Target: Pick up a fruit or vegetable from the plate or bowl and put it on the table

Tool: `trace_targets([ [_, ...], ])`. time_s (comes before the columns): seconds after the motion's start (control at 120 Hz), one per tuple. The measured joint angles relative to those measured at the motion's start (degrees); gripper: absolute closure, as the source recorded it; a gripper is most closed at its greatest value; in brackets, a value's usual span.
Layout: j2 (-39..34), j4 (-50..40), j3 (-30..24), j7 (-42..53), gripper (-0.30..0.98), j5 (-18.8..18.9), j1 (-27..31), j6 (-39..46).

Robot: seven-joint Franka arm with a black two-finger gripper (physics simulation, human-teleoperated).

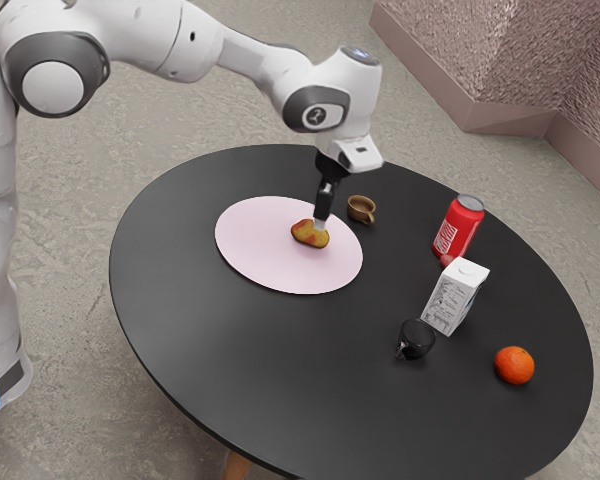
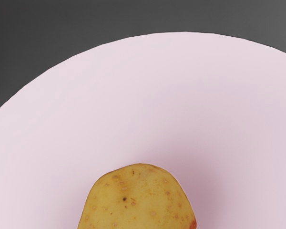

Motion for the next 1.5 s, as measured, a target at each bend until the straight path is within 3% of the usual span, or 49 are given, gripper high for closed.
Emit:
trace_targets([
  [1.133,1.62,-5.02,0.12,5.31,0.0,0.49,0.41,6.02],
  [1.292,1.71,-5.22,0.12,5.51,0.28,0.54,0.42,6.68],
  [1.5,0.46,-5.35,0.08,5.13,0.51,1.24,0.38,7.19],
])
